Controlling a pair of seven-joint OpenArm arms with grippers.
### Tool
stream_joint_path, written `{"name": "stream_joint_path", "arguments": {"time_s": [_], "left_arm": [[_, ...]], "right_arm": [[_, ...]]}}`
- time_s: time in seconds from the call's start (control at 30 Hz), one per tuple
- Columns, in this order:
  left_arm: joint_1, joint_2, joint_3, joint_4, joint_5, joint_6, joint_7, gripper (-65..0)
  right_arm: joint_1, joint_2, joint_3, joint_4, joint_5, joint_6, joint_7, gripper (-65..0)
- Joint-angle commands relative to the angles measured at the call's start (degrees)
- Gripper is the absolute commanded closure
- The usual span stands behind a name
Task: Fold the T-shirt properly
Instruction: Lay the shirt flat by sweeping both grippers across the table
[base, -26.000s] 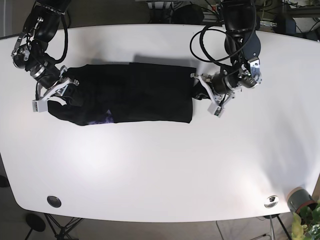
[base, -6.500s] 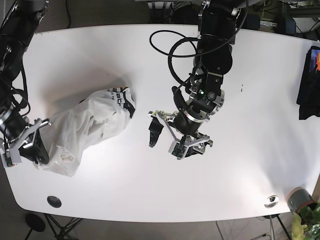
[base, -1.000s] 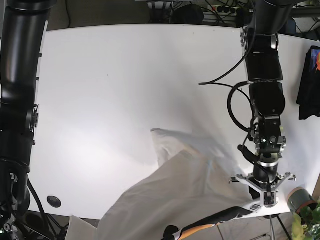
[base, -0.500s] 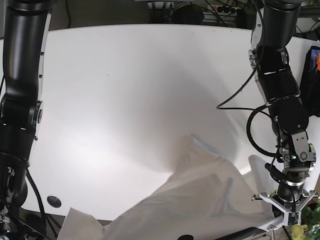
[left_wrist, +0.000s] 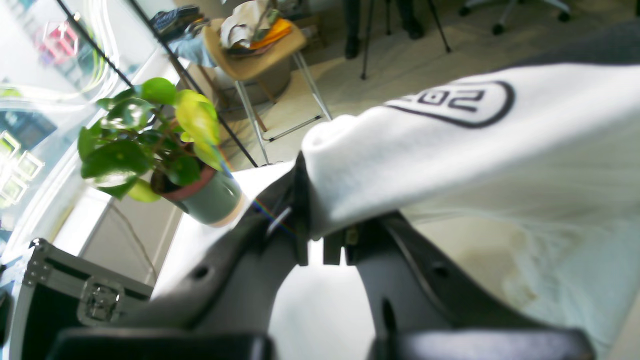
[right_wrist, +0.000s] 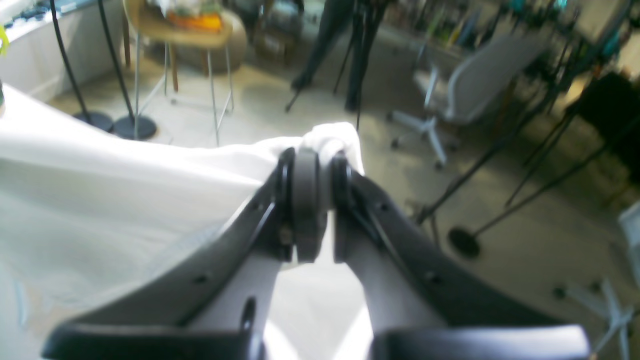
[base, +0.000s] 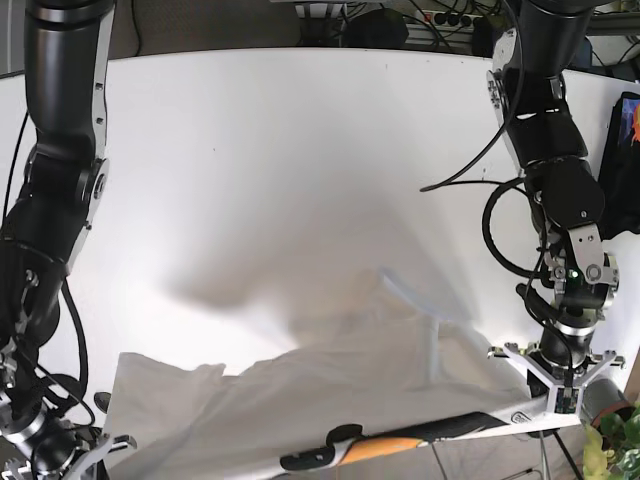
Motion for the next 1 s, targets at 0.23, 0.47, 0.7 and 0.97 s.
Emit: {"name": "stream_joint_path", "arguments": {"time_s": [0.23, 0.47, 0.7, 0.97], "left_arm": [[8.23, 2.02, -0.35, 11.29, 0.13, 0.39, 3.18, 0.0], [19.13, 5.89, -0.09, 15.07, 0.13, 0.04, 3.26, 0.0], [30.12, 6.77, -0.17, 17.8, 0.13, -1.81, 3.26, 0.0], [39.71, 7.91, -1.4, 17.89, 0.13, -3.83, 3.26, 0.0]], "right_arm": [[-13.51, 0.94, 10.97, 10.37, 3.77, -0.48, 0.52, -2.1], [-24.68, 0.5, 19.41, 12.92, 8.69, -0.66, -1.24, -2.1], [-36.55, -1.25, 26.97, 15.47, 13.53, -0.83, -1.24, -2.1], [-48.94, -2.92, 33.56, 15.56, 21.79, -0.92, -1.24, -2.1]]}}
